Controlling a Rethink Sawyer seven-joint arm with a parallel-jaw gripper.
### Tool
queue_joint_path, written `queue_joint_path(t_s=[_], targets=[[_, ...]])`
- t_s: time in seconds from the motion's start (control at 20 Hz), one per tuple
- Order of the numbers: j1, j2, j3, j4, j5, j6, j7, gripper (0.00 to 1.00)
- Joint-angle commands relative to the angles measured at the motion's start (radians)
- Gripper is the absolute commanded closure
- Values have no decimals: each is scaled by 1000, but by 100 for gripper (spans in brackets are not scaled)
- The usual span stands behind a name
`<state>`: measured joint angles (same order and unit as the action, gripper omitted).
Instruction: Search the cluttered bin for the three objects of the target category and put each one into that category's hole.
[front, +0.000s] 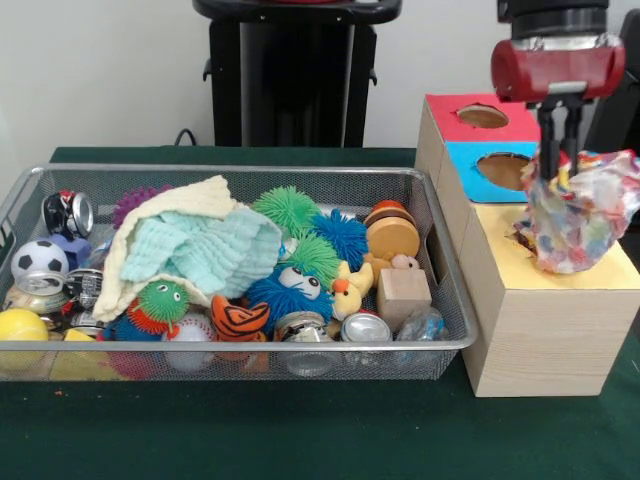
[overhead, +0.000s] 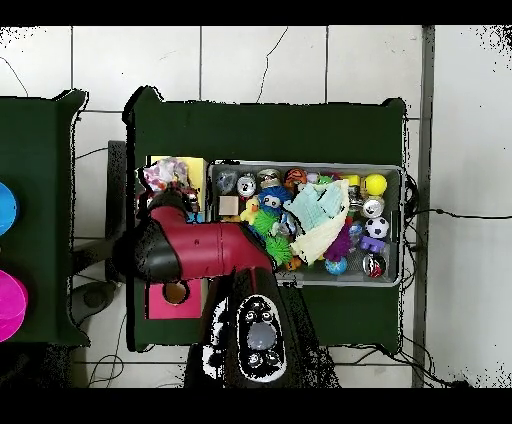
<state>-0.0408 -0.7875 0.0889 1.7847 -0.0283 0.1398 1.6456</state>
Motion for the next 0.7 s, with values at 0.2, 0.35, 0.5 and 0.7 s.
queue_joint_path(t_s=[0.2, 0.35, 0.5, 0.7], targets=[[54, 139, -187, -15, 13, 39, 205, 100], [59, 160, -188, -19, 27, 32, 207, 100], [75, 181, -197, -51, 56, 51, 217, 100], [137, 176, -249, -155, 110, 217, 231, 100]])
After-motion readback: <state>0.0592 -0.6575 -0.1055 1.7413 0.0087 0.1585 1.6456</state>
